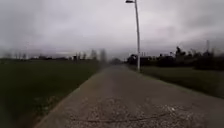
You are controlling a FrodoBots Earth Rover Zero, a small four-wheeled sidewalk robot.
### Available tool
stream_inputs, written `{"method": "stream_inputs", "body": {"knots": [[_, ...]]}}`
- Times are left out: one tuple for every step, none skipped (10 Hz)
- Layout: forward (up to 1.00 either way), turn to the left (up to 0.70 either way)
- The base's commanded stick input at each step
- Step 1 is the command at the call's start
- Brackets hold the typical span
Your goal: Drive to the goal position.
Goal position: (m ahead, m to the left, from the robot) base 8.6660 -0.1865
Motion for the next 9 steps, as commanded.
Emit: {"method": "stream_inputs", "body": {"knots": [[0.85,0.0],[0.85,0.0],[0.85,0.0],[0.85,0.0],[0.85,0.0],[0.85,0.0],[0.85,0.0],[0.85,0.0],[0.85,0.0]]}}
